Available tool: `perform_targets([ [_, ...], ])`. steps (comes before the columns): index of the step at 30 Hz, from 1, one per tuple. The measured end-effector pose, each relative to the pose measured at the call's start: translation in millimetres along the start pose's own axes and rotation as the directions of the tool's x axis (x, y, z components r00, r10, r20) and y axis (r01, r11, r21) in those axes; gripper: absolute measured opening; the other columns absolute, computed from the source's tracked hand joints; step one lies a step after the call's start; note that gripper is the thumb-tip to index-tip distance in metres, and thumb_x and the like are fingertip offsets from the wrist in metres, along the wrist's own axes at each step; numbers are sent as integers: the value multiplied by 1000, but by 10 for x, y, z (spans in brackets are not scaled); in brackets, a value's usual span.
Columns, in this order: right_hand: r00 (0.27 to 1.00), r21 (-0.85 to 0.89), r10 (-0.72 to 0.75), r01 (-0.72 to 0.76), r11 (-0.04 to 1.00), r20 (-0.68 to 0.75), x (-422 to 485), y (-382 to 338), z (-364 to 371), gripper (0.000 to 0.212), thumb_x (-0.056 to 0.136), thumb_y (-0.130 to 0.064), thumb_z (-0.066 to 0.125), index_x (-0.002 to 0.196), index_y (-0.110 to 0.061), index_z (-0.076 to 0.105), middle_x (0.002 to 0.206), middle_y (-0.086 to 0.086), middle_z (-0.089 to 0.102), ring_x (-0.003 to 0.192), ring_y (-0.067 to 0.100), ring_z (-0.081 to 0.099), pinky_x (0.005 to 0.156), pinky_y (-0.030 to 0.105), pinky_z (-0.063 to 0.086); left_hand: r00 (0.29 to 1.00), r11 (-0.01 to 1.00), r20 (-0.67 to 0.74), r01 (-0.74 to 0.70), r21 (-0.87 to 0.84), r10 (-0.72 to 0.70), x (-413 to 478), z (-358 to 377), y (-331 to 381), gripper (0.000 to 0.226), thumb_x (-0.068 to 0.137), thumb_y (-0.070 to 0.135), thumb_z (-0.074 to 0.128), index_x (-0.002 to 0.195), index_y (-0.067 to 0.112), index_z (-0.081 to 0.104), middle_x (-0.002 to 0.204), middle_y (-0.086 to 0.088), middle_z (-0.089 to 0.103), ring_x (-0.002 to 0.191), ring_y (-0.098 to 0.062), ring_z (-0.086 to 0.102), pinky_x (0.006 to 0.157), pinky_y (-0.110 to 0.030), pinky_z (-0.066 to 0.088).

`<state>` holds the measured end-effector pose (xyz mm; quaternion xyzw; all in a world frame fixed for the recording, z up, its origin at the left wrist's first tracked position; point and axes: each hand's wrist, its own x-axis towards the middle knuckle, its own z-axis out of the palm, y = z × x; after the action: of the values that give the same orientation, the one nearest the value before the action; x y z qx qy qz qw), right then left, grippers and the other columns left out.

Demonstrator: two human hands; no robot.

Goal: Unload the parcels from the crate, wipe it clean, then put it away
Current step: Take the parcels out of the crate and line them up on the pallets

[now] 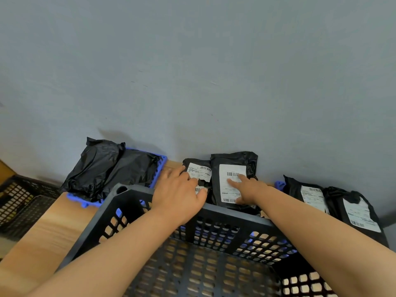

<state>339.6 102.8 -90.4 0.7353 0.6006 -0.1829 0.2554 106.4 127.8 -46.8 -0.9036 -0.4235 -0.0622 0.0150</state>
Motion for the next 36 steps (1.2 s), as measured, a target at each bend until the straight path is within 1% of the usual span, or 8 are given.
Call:
perform_targets([
  [4, 998, -23, 6, -7, 1000, -63, -79, -18, -33, 67, 94, -39, 49, 149, -36, 11, 152, 9, 23, 125, 30, 42, 98, 39, 41, 1000, 1000, 1, 8, -1, -8, -10, -14, 12, 81, 81, 50, -3, 112, 22, 66, 115, 1, 61, 119, -16, 41, 103, -36, 31],
  [7, 974, -72, 39, -56, 996, -221, -197, -46, -104, 56, 96, -37, 44, 147, -33, 22, 136, 8, 46, 113, 28, 52, 84, 35, 43, 1000, 1000, -1, 6, -2, -6, -19, -14, 4, 75, 84, 49, 2, 110, 22, 67, 112, 2, 63, 119, -15, 42, 100, -35, 32],
  [12, 828, 14, 69, -74, 997, -556, -583, -121, -244, 38, 96, -31, 38, 133, -25, 49, 115, 3, 60, 99, 22, 58, 76, 31, 39, 1000, 1000, 2, 4, -14, -4, -16, -2, -13, 69, 86, 46, 6, 106, 23, 68, 107, 3, 63, 112, -15, 45, 94, -34, 37],
  [16, 723, 64, 60, -22, 998, -689, -1001, -201, -138, 33, 93, -27, 41, 120, -25, 59, 101, -1, 65, 88, 21, 58, 74, 32, 41, 999, 1000, 33, -2, -14, 3, -41, -45, -13, 56, 92, 41, 15, 103, 19, 66, 106, -1, 64, 109, -18, 46, 89, -34, 39],
  [21, 608, 54, 80, -61, 997, -790, -1562, -300, 74, 21, 75, -17, 67, 96, -21, 71, 74, -2, 66, 65, 23, 61, 59, 32, 43, 997, 997, 30, -67, 31, 66, -115, -128, -7, 46, 96, 35, 21, 100, 17, 64, 102, -4, 65, 101, -21, 51, 79, -33, 39],
  [30, 622, 139, 175, -107, 985, -764, -2257, -564, 517, 25, 77, -16, 69, 102, -20, 69, 86, -3, 68, 75, 21, 63, 63, 36, 51, 989, 985, -49, -145, -90, 141, -205, -182, -44, 43, 93, 40, 21, 69, 23, 52, 62, 7, 47, 58, -10, 40, 47, -27, 25],
  [33, 629, 175, 209, -117, 978, -749, -2382, -601, 687, 26, 80, -16, 64, 105, -20, 68, 89, -3, 67, 75, 20, 62, 63, 37, 50, 986, 968, -90, -153, -199, 137, -218, -126, -44, 42, 94, 42, 31, 76, 24, 63, 67, 6, 57, 63, -10, 50, 51, -28, 37],
  [36, 612, 196, 225, -115, 974, -758, -2486, -623, 818, 27, 77, -14, 66, 104, -19, 68, 91, -3, 67, 75, 20, 62, 63, 36, 50, 974, 901, -141, -219, -375, 178, -296, -110, 70, 30, 93, 40, 46, 106, 24, 68, 102, 2, 67, 101, -16, 57, 85, -37, 45],
])
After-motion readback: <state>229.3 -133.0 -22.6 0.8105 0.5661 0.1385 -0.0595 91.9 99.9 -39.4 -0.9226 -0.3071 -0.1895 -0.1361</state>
